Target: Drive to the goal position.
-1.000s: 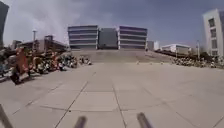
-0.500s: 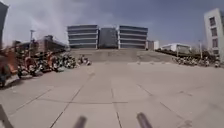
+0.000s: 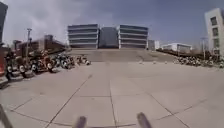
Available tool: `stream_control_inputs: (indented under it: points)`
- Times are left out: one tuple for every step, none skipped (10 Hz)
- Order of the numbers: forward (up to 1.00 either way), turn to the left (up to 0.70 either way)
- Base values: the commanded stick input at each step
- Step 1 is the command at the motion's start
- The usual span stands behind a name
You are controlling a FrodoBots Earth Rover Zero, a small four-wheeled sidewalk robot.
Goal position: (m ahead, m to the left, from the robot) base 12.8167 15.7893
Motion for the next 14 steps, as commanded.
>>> stream_control_inputs:
  points:
    - [1.0, 0.0]
    - [1.0, 0.0]
    - [1.0, 0.0]
    - [1.0, 0.0]
    - [1.0, 0.0]
    - [1.0, 0.0]
    - [1.0, 0.0]
    - [1.0, 0.0]
    - [1.0, 0.0]
    - [1.0, 0.0]
    - [1.0, 0.0]
    - [1.0, 0.0]
    - [1.0, 0.0]
    - [1.0, 0.0]
